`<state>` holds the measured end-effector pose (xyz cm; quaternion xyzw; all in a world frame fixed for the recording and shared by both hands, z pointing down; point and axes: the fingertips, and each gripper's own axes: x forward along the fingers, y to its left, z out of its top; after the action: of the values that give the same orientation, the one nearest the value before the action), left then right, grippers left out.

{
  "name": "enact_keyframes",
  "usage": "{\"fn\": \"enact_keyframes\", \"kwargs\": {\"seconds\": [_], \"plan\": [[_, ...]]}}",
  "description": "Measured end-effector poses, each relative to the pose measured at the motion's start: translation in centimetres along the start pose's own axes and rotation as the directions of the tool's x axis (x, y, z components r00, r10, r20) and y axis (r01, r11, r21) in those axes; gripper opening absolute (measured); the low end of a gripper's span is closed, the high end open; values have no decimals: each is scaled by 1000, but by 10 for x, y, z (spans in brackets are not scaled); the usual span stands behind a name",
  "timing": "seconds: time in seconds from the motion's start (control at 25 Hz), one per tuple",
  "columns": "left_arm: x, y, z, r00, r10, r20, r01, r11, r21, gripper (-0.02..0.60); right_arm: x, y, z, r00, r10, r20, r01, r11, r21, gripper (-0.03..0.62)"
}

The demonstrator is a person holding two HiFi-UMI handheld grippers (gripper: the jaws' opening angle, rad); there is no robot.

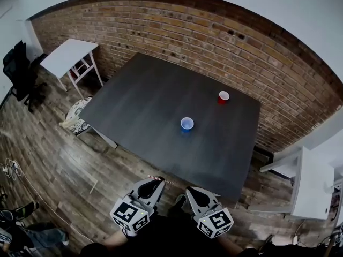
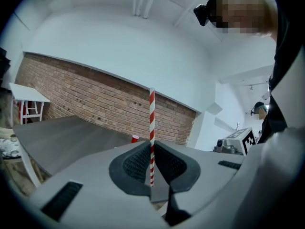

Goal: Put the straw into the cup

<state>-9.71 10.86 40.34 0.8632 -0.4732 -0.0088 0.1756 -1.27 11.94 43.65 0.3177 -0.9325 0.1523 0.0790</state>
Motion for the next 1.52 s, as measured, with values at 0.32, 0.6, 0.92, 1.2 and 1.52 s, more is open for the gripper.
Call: {"fn": "enact_keyframes", "kwargs": {"seconds": [0.32,0.6,0.92,1.2,1.52], "plan": [[81,-8,20,998,-3,-57,6,998,57,38,-1,-81,18,999,-22,30,19,995,96,23],[146,-20,19,995,-39,-92,46,997,66,38,-5,-148,17,997,-66,44,57,980,188,23],[169,22,30,995,10,-95,-3,998,66,38,12,-178,10,996,-91,8,86,961,264,23],[201,79,51,997,-11,-83,18,996,83,38,35,-197,6,982,-188,-24,186,932,312,23],[246,150,69,997,-36,-64,38,999,23,38,72,-206,6,962,-266,-58,269,898,349,23]]}}
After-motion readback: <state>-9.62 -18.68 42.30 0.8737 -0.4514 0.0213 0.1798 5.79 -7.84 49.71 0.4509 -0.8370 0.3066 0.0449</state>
